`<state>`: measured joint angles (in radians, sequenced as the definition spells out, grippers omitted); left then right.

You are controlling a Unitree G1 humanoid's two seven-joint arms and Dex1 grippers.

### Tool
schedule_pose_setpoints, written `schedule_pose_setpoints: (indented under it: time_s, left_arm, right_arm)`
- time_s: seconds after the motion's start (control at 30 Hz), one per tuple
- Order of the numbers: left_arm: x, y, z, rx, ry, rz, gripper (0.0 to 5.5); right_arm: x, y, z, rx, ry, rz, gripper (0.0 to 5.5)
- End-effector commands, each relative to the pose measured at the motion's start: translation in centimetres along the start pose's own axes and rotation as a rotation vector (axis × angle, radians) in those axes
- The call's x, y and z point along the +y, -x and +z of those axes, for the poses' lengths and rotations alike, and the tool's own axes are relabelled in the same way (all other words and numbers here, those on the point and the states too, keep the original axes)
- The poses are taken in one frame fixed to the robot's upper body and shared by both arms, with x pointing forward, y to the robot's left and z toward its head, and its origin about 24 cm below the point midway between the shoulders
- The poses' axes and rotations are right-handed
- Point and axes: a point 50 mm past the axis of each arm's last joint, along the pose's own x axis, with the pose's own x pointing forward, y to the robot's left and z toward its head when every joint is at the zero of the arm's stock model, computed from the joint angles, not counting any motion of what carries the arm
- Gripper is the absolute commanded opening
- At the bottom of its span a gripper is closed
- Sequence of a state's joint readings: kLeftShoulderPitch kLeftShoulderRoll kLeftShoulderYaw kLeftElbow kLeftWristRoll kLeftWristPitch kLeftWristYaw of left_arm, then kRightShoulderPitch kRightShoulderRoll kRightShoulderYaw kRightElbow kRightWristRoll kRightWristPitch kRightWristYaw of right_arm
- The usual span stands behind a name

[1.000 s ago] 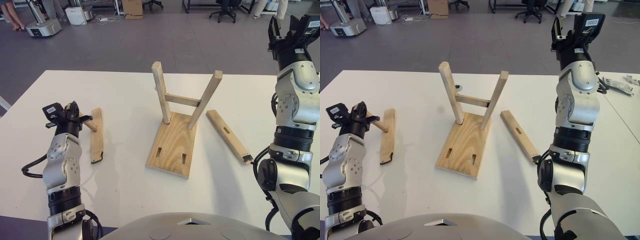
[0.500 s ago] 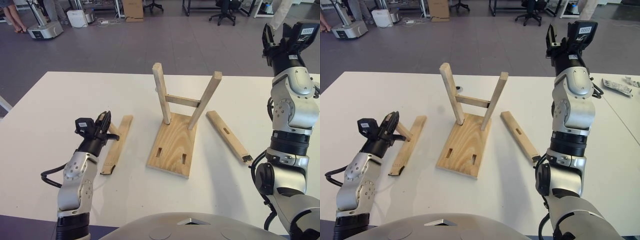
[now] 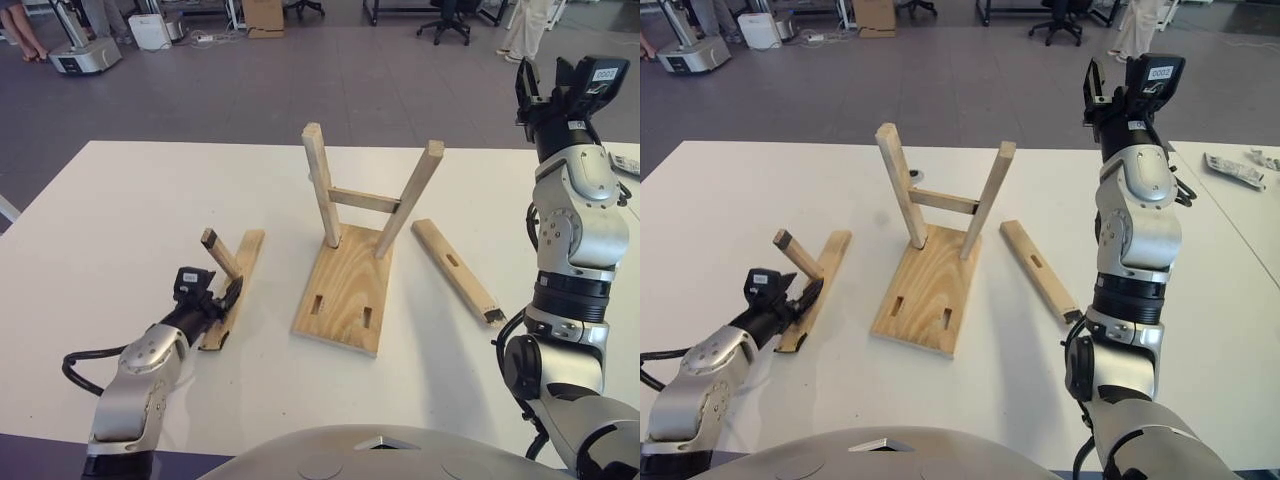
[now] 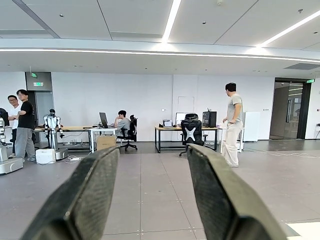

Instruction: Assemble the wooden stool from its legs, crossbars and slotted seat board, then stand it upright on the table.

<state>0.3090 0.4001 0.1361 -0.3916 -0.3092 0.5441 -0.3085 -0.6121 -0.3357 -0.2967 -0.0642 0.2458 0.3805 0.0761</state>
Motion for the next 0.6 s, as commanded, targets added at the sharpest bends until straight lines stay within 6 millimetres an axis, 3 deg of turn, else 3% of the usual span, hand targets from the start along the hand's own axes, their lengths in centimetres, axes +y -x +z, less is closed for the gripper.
schedule_pose_setpoints:
  time_s: [0.03,0.3,0.6]
  left_arm:
    - [-0.4,0.6,-0.6,0.084,-0.009,-0.02,3.77]
    - [-0.8,1.2,-0.7,0.135,-0.021,-0.041,4.89]
    - [-0.9,1.4,-2.1,0.203,-0.052,-0.059,3.27]
  right_arm:
    - [0.1,0.6,-0.5,0.024,-0.009,-0.006,2.46]
    - [0.3,0.7,-0.6,0.031,-0.008,-0.012,2.46]
    - [0.5,0.7,-0.6,0.034,-0.009,-0.01,2.46]
